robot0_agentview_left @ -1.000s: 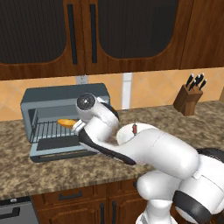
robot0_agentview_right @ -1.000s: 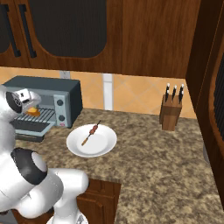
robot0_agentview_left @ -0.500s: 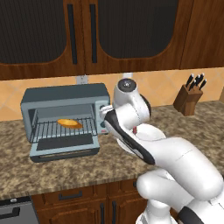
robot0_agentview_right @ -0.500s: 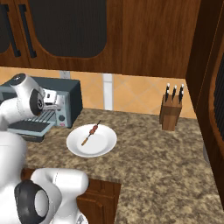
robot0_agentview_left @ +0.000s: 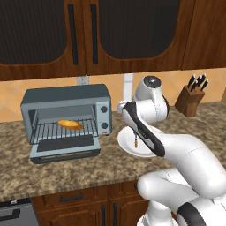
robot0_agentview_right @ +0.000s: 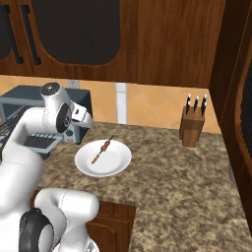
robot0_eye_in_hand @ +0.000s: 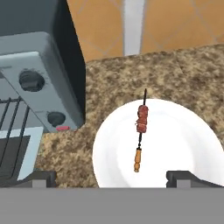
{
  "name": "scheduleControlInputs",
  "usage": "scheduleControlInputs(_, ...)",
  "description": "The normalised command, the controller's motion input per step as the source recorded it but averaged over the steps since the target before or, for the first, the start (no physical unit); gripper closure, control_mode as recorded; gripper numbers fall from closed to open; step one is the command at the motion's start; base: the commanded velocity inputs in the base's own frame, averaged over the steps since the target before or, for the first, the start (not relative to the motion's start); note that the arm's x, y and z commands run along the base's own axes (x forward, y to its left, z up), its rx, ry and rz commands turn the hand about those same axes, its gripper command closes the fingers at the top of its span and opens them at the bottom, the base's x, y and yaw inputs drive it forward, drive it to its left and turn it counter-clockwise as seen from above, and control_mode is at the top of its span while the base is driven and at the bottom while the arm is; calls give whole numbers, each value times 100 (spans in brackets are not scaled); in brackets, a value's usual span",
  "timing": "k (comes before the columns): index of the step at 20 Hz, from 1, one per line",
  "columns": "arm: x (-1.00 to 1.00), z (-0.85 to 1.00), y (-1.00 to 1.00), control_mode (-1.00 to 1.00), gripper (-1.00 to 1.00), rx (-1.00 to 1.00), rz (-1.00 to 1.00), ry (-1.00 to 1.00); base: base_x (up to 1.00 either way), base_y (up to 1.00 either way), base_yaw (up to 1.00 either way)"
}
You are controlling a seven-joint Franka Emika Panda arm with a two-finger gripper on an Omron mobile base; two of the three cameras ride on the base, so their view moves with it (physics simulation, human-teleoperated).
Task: Pick up the kebab skewer and baguette bread, and place them inside the toaster oven. Close the toaster oven door and start by setting the timer.
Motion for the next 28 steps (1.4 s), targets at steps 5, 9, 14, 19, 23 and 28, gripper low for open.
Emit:
scheduleControlInputs(5, 0, -43, -54, -100, -100, 12, -6, 1, 0, 0, 0)
scheduleControlInputs(9, 3, -59, -32, -100, -100, 0, -5, 2, 0, 0, 0)
scheduleControlInputs(14, 22, -49, -24, -100, -100, 0, -7, 3, 0, 0, 0)
scheduleControlInputs(19, 32, -31, -6, -100, -100, 3, -7, 5, 0, 0, 0)
scheduleControlInputs(23, 27, -14, 0, -100, -100, 9, -6, 11, 0, 0, 0)
scheduleControlInputs(28, 43, -29, 0, -100, -100, 2, -3, 6, 0, 0, 0)
